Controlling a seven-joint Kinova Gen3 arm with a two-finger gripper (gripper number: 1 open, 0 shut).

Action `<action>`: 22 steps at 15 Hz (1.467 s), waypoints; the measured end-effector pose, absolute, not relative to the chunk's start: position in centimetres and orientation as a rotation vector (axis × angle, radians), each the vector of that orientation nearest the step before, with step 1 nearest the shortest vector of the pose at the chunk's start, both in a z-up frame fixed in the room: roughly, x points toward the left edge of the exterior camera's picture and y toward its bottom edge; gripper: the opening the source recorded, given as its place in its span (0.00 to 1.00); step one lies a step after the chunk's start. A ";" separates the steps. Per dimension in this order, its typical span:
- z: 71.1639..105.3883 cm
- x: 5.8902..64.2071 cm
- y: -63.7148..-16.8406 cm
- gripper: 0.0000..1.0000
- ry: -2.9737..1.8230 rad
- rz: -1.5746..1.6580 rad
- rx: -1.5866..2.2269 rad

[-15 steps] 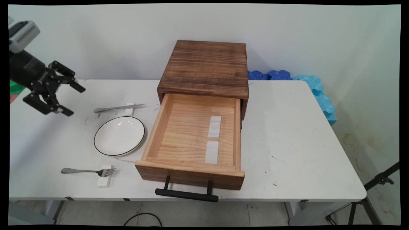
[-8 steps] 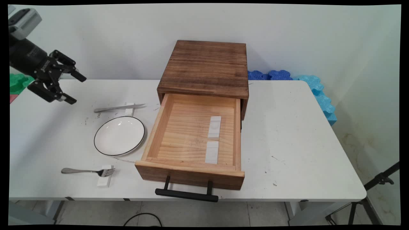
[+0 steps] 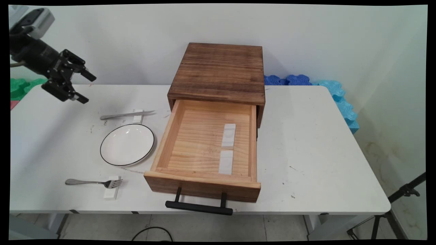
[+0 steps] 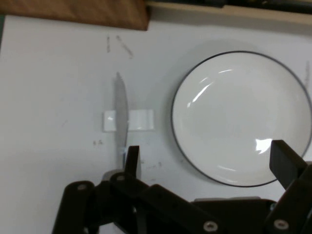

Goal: Pick up the knife from the left of the white plate

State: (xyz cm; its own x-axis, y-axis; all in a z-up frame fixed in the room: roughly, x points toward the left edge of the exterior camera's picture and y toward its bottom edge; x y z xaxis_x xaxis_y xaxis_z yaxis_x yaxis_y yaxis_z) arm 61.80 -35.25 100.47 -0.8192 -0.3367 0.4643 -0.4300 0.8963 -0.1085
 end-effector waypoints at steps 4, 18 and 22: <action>98.8 62.8 -37.3 1.00 -2.631 0.307 0.594; 90.4 64.3 -43.4 1.00 -2.679 0.308 0.692; 88.2 64.7 -44.7 1.00 -2.697 0.303 0.700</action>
State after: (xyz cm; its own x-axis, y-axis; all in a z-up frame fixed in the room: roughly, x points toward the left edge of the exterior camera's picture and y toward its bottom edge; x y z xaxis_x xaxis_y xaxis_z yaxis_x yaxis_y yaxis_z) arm 64.67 -44.66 88.24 -0.8221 -0.4308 0.3723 -0.5026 0.8563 -0.1189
